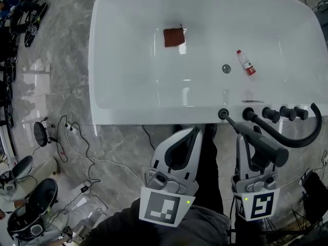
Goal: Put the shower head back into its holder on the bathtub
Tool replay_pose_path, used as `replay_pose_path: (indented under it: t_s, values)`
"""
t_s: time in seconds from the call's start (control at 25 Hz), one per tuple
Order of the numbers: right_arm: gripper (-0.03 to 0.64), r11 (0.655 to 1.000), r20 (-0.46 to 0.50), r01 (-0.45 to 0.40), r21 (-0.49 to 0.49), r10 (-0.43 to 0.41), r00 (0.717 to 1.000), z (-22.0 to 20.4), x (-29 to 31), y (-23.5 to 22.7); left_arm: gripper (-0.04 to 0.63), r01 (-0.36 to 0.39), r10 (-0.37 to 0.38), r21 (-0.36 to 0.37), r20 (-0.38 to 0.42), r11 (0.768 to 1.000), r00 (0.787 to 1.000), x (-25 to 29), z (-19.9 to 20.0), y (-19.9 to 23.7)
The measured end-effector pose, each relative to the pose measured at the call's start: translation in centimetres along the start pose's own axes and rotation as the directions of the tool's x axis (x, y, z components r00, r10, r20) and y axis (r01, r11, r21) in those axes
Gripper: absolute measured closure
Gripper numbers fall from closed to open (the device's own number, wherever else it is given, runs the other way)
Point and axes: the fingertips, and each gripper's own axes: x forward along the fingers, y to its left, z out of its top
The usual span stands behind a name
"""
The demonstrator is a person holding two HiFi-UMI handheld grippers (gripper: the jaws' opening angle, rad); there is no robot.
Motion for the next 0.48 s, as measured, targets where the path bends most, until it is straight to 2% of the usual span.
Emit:
replay_pose_path:
  t_s: [0.48]
  values:
    - [0.476,1.0,-0.031,-0.009,-0.004,0.009,0.999,-4.0,1.7,-0.5,0.591,-0.005,0.004,-0.047,-0.032,0.999,0.999,1.2,-2.8,0.3]
